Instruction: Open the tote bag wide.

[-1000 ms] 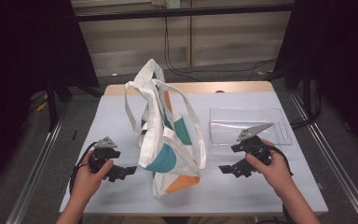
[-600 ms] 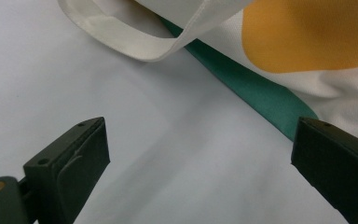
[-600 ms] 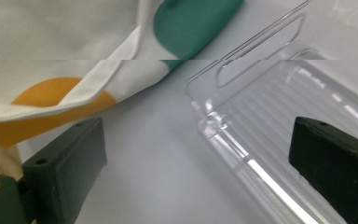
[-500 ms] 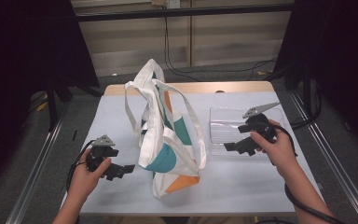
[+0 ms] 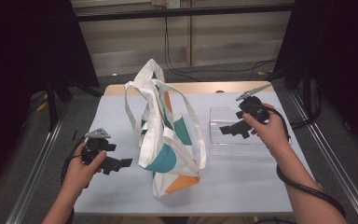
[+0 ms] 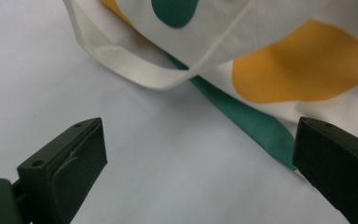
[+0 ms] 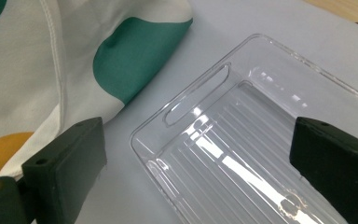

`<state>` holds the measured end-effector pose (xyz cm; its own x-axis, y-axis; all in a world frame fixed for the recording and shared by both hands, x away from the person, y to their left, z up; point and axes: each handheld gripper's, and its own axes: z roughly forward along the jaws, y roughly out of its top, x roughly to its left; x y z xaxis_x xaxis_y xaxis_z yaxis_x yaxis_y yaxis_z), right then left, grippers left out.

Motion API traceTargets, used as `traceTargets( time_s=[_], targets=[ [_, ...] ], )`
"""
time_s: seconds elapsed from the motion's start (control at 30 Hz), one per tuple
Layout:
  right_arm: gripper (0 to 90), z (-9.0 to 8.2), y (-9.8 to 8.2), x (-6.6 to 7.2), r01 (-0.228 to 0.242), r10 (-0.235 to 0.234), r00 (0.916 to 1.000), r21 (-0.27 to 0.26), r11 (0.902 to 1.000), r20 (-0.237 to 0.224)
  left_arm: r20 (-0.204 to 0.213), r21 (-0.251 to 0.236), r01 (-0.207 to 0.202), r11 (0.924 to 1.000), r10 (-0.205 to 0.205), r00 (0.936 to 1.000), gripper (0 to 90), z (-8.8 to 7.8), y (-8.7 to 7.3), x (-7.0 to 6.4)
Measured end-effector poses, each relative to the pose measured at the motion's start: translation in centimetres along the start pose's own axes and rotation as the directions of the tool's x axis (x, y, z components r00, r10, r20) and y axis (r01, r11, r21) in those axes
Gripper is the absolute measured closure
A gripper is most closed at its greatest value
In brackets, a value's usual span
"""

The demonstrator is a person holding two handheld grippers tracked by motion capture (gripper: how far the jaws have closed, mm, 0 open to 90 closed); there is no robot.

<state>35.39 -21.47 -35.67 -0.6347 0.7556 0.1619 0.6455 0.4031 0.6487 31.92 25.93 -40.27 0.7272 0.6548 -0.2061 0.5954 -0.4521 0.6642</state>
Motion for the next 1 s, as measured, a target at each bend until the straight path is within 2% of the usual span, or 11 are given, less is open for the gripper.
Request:
traceTargets(
  time_s=[0.13,0.33,0.4,0.47,0.53,0.57,0.6,0.63,0.7,0.9,1.0],
  targets=[
    [3.7,0.2,1.2,0.3,0.002,-0.002,1.0000,0.002,1.0000,-0.005,0.021,0.012,-0.002,0.9999,0.001,0.9998,2.4,-0.9,1.5,0.1],
    [3.8,0.0,2.8,0.8,0.005,-0.005,0.9999,-0.002,1.0000,-0.016,0.031,-0.003,-0.001,1.0000,0.001,0.9995,2.4,-1.6,3.2,0.2],
    [3.8,0.0,3.1,0.8,0.006,-0.006,0.9998,-0.002,1.0000,-0.016,0.032,-0.001,-0.003,1.0000,0.003,0.9995,2.4,-1.7,3.6,0.2],
    [3.8,-0.2,4.1,0.8,0.001,-0.001,0.9999,-0.013,0.9999,-0.017,0.036,0.007,-0.013,0.9999,0.013,0.9993,2.2,-1.9,4.3,0.1],
    [3.9,-0.3,4.6,0.9,0.003,-0.003,1.0000,-0.012,0.9999,-0.004,0.035,-0.011,0.007,0.9999,-0.007,0.9993,2.1,-2.1,5.2,0.0],
    [3.9,-0.3,4.6,0.9,0.003,-0.003,1.0000,-0.012,0.9999,-0.004,0.035,-0.011,0.007,0.9999,-0.007,0.9993,2.0,-2.1,5.2,0.0],
    [3.7,-0.4,5.2,1.1,-0.023,0.021,0.9991,-0.033,0.9992,-0.038,0.049,-0.024,0.008,0.9997,-0.007,0.9988,1.9,-2.3,5.9,0.1],
    [3.7,-0.4,5.2,1.1,-0.023,0.021,0.9991,-0.033,0.9992,-0.038,0.049,-0.024,0.008,0.9997,-0.007,0.9988,1.9,-2.3,5.9,0.1],
    [3.8,-0.4,6.0,1.7,0.001,-0.001,1.0000,-0.016,0.9999,-0.009,0.048,-0.027,0.005,0.9996,-0.003,0.9988,1.9,-2.5,6.7,-0.1],
    [3.7,-0.3,7.3,2.5,0.024,-0.024,0.9996,-0.015,0.9996,-0.017,0.032,-0.023,-0.011,0.9997,0.012,0.9994,1.8,-2.9,8.6,-0.1],
    [3.8,-0.3,8.1,3.1,0.023,-0.024,0.9992,-0.013,0.9996,-0.033,0.035,-0.025,0.007,0.9997,-0.006,0.9994,1.5,-3.2,9.4,0.0]
  ],
)
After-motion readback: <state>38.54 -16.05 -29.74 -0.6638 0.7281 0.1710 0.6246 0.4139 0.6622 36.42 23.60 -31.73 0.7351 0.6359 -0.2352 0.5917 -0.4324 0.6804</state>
